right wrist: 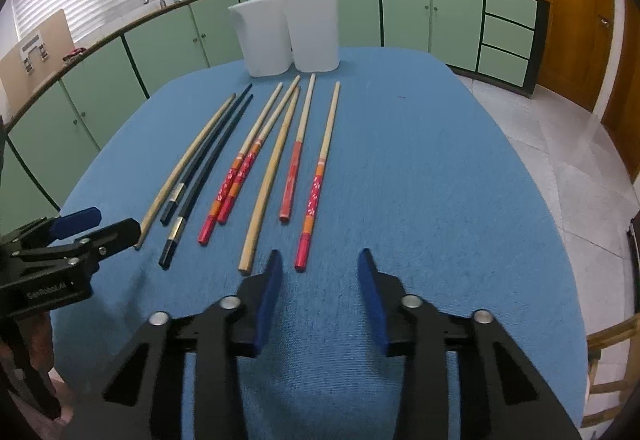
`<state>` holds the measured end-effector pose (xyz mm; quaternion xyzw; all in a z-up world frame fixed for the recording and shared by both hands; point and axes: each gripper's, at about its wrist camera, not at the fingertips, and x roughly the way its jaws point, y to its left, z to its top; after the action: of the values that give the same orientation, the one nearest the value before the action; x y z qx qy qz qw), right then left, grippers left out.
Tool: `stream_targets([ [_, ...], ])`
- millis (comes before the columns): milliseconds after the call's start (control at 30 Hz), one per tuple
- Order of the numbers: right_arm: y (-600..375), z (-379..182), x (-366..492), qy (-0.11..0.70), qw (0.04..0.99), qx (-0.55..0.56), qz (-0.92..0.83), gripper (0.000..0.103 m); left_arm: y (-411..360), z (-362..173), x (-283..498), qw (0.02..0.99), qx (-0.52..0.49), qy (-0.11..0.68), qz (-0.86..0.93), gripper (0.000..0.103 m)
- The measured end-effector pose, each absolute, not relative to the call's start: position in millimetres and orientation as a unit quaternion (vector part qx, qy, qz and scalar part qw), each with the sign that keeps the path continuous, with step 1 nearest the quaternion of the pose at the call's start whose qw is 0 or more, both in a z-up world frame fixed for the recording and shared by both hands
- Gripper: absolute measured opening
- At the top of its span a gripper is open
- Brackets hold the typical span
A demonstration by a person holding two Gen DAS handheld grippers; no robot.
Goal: Organize utensils
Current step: 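Move both tools back over the chopsticks, then grasp a wooden chopstick with the left tool while the right tool grasps a red chopstick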
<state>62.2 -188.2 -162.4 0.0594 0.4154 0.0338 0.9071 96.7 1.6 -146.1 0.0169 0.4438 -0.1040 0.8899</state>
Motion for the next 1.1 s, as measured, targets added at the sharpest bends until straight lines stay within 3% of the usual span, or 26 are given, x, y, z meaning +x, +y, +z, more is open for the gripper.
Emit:
stream_targets([
  [533,-169,-169,63,0.398,0.917,0.015,0.013,0.015,1,-155,94,0.887,0.003,0.451,-0.099,0.075],
  [900,-169,-169,62,0.393,0.919,0.021,0.016,0.012,-4,-156,94,0.89,0.024,0.446,-0.089,0.063],
  [1000,-170,-170,62,0.393,0.919,0.026,0.017,0.012,-7,-156,95,0.892,0.029,0.441,-0.092,0.053],
  [1067,-170,-170,63,0.393,0.919,0.028,0.017,0.012,-11,-155,94,0.892,0.031,0.439,-0.099,0.036],
  [1100,-170,-170,63,0.393,0.919,0.029,0.017,0.012,-13,-155,94,0.892,0.032,0.439,-0.104,0.033],
])
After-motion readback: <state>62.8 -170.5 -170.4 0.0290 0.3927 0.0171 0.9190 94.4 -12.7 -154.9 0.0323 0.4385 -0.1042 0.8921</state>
